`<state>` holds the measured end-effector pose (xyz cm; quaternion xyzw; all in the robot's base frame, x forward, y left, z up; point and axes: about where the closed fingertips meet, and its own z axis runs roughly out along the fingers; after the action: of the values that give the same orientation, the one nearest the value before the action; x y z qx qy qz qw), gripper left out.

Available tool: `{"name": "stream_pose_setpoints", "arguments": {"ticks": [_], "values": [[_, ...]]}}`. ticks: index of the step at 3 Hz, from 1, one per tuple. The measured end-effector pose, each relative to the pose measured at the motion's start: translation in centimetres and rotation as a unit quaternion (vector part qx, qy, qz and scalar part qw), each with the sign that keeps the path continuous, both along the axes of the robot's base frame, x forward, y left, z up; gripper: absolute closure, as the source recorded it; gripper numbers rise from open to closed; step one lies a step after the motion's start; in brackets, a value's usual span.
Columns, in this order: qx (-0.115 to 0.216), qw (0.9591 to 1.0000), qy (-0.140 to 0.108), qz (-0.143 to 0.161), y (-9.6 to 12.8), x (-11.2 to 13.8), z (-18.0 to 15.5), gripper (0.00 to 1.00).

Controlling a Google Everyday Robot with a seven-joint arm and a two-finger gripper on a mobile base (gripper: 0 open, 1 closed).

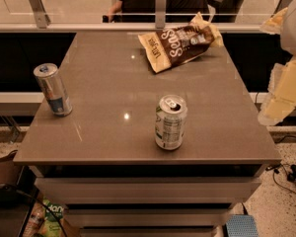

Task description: Move brown chip bag near redbull can

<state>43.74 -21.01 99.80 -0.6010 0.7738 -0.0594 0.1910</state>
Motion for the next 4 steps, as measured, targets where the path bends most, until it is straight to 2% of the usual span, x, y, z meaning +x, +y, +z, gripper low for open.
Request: {"name": "stream_pose_setpoints", "arguments": {"ticks": [2,3,4], "values": [[-0.003,0.9999,-0.01,0.004,-0.1,0.3,0.5,0.0],[-0.015,0.9991,-0.039,0.01,-0.2,1.8,1.1,0.0],[-0.032,0.9963,-0.078,0.016,-0.5,3.7,1.0,0.0]]}}
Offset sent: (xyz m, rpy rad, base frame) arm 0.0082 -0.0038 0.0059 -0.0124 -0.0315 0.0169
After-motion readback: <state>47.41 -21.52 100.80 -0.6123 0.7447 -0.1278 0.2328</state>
